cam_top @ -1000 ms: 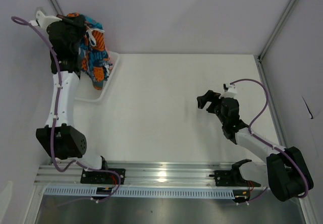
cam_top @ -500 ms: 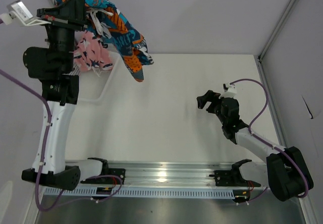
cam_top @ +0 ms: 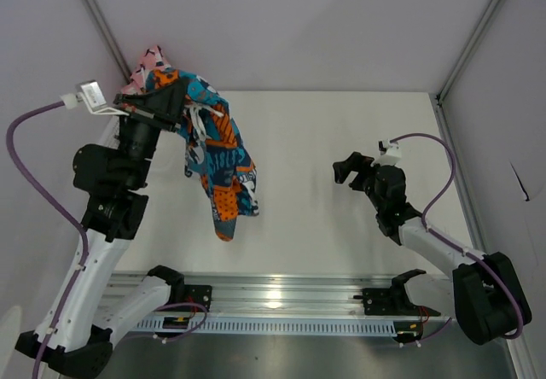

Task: Fold and stack the shorts
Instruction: Move the shorts to the center of the board, then flatten the shorts out

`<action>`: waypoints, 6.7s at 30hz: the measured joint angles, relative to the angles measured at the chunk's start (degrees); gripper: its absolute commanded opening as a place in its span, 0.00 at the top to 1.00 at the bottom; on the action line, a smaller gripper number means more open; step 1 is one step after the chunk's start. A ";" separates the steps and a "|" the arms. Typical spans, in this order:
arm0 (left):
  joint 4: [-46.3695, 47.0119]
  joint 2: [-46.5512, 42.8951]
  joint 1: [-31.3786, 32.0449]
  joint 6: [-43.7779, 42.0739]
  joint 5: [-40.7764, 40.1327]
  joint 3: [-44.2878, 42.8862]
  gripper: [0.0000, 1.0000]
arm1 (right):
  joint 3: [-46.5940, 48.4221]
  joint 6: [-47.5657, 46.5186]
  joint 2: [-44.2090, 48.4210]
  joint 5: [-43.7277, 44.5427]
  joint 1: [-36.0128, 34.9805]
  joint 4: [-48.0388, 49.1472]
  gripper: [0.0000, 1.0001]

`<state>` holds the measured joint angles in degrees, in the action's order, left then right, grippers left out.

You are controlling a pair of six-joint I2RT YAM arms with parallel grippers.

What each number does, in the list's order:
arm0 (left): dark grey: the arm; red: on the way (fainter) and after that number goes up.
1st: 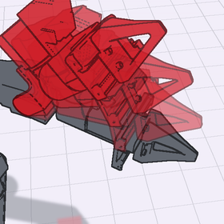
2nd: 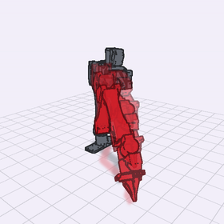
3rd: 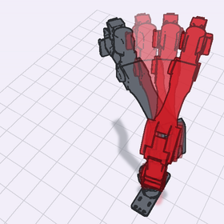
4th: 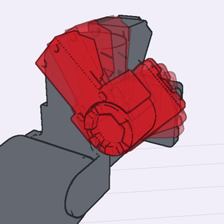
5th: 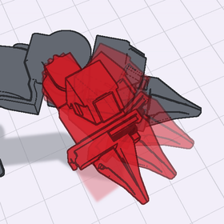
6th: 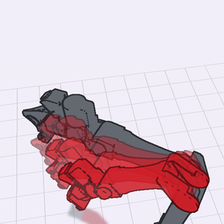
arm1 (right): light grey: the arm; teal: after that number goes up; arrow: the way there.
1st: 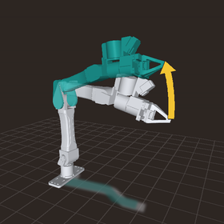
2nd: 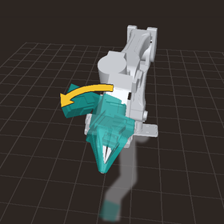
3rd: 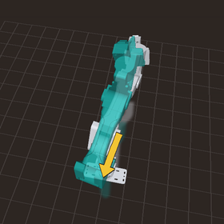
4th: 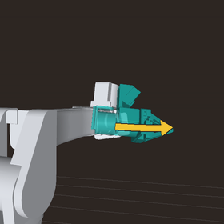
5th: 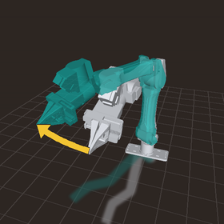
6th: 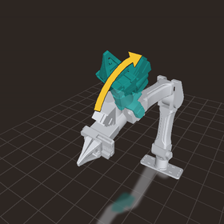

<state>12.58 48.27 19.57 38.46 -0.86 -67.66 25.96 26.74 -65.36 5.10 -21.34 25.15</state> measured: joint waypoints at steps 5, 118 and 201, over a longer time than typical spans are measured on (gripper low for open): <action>-12.83 3.85 3.93 0.07 -1.40 -1.55 1.00 | 0.00 -0.42 1.14 0.00 -0.09 0.00 0.01; 21.00 16.94 -4.13 4.17 30.21 54.21 0.40 | 13.27 -28.17 -6.32 -1.77 -24.28 -20.41 1.00; -20.48 6.88 -15.58 -0.02 32.63 20.13 1.00 | 9.51 -21.16 -8.90 -4.17 -27.63 -23.69 0.47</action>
<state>-7.90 55.16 3.99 38.44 31.77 -47.53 35.46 5.58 -74.26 0.93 -48.97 1.45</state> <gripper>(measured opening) 0.006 0.589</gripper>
